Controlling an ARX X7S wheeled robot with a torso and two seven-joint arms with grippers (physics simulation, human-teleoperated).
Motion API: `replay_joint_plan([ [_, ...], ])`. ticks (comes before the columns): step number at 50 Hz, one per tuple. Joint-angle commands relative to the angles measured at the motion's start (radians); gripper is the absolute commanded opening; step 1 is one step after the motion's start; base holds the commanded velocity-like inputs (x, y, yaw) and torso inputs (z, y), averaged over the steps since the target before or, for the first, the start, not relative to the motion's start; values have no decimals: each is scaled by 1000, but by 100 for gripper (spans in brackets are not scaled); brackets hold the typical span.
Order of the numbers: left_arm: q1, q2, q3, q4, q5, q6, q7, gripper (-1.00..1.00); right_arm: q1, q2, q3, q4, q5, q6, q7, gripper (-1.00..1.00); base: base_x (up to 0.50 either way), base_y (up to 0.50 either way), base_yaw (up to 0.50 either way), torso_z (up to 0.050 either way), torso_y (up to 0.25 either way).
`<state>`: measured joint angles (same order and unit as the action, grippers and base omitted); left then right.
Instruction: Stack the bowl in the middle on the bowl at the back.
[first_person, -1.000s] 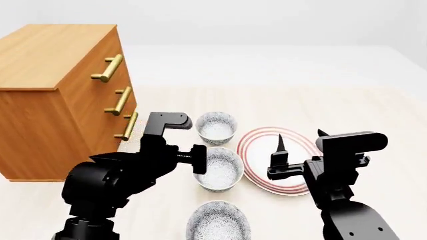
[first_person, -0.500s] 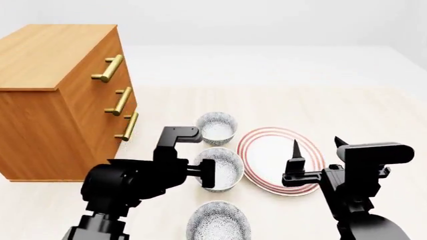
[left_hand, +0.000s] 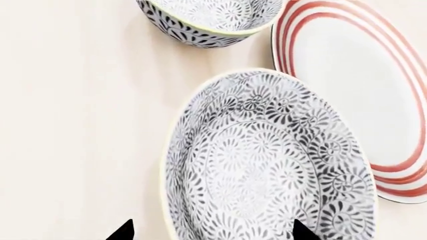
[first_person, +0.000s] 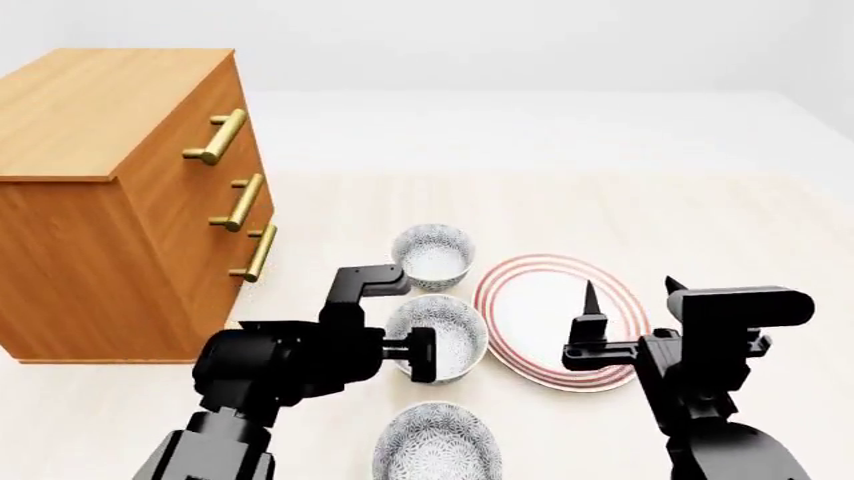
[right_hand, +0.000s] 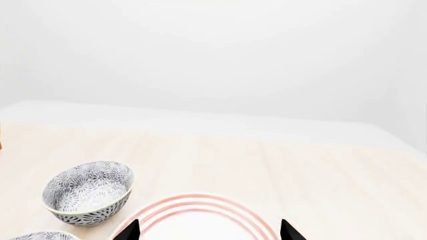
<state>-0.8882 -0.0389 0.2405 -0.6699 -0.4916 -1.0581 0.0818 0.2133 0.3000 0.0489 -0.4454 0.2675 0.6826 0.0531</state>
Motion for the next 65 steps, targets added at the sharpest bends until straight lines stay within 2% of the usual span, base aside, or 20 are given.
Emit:
replay_joint_plan([
  [1, -46, 19, 19, -174, 3, 85, 8, 100, 79, -40, -75, 101, -52, -36, 34, 100, 0, 0, 0, 0, 0],
  [10, -71, 23, 33, -269, -13, 141, 9, 100, 75, -38, -79, 112, -48, -45, 33, 100, 0, 0, 0, 0, 0],
  [11, -76, 25, 36, -286, -16, 151, 14, -100, 71, -35, -77, 108, -45, -44, 31, 100, 0, 0, 0, 0, 0],
  [19, -70, 14, 27, -274, -67, 153, 25, -100, 41, -19, -53, 79, -25, -37, 26, 100, 0, 0, 0, 0, 0],
  [27, -75, -24, -87, -274, -156, 185, 14, -100, 6, -4, -29, 54, -6, -35, 21, 100, 0, 0, 0, 0, 0],
  [37, 1, -67, -170, -7, -265, 73, -83, -100, -1, 1, -24, 44, 2, -29, 25, 100, 0, 0, 0, 0, 0],
  [52, 86, -96, -210, 304, -393, -78, -177, -100, -9, 11, -16, 37, 12, -28, 27, 100, 0, 0, 0, 0, 0],
  [65, 180, -94, -298, 617, -535, -272, -407, -100, 13, 7, -22, 65, 14, -29, 33, 100, 0, 0, 0, 0, 0],
])
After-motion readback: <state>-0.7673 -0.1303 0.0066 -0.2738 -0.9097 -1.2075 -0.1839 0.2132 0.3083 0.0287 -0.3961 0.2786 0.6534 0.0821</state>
